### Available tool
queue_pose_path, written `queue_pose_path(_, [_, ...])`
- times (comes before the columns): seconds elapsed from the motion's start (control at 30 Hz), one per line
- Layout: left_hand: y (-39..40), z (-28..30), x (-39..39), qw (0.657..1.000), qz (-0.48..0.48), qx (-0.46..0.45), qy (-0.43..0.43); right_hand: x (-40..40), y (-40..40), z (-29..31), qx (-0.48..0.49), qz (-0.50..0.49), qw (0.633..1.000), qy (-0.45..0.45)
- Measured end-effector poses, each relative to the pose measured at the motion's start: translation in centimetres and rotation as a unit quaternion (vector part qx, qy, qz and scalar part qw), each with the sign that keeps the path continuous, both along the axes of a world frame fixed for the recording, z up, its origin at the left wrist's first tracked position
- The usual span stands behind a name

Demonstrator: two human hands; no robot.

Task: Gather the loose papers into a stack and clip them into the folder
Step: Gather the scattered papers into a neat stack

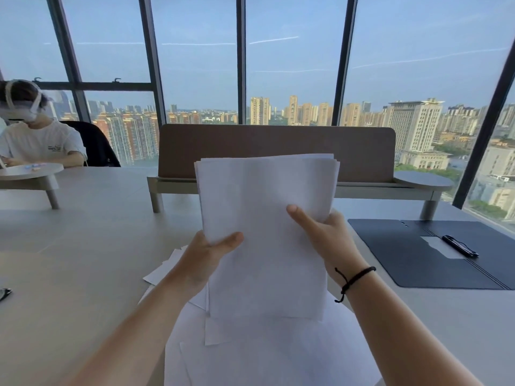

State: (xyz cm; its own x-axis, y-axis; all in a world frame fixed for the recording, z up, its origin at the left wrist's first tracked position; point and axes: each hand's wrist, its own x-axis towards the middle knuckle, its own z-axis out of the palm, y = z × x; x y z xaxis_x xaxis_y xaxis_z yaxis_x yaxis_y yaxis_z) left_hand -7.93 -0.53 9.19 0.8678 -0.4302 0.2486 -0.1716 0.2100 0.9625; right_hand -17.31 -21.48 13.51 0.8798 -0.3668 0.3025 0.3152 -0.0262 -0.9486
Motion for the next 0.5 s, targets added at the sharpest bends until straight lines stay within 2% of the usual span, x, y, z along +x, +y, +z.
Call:
queue_pose_path(0.1, [0.6,0.2,1.5,0.994,0.104,-0.03,0.031,0.3,-1.2,-1.1,-0.025,-0.032,0.998,0.047])
queue_pose_path(0.17, [2.0,0.0,3.4,0.978,0.155,-0.11,0.087,0.4,-3.3,-1.9,-0.049,-0.089,0.984,0.144])
queue_pose_path(0.2, [3.1,-0.6,4.6,0.972,0.142,-0.157,0.1,0.5,-4.2,-2.6,-0.084,-0.106,0.969,0.207])
queue_pose_path(0.27, [4.7,-2.7,5.9,0.967,-0.015,-0.21,0.141,0.5,-5.1,-4.2,-0.212,-0.105,0.916,0.324])
queue_pose_path(0.3, [5.3,-4.8,7.0,0.967,0.007,-0.231,0.111,0.6,-5.1,-5.0,-0.277,-0.089,0.883,0.37])
queue_pose_path(0.33, [6.4,-8.4,9.4,0.954,-0.001,-0.269,0.131,0.5,-4.7,-5.5,-0.329,-0.067,0.85,0.406])
queue_pose_path(0.4, [7.4,-12.8,11.8,0.919,-0.104,-0.337,0.176,0.7,-3.9,-6.4,-0.403,-0.031,0.801,0.441])
queue_pose_path(0.43, [7.6,-12.9,11.1,0.92,-0.089,-0.338,0.177,0.9,-3.4,-6.6,-0.421,-0.021,0.789,0.448])
queue_pose_path(0.47, [6.8,-11.3,9.6,0.928,-0.026,-0.308,0.209,1.1,-3.0,-6.8,-0.431,-0.018,0.781,0.451])
queue_pose_path(0.5, [5.6,-10.0,9.4,0.925,-0.056,-0.296,0.232,1.6,-2.9,-7.1,-0.435,-0.019,0.778,0.453])
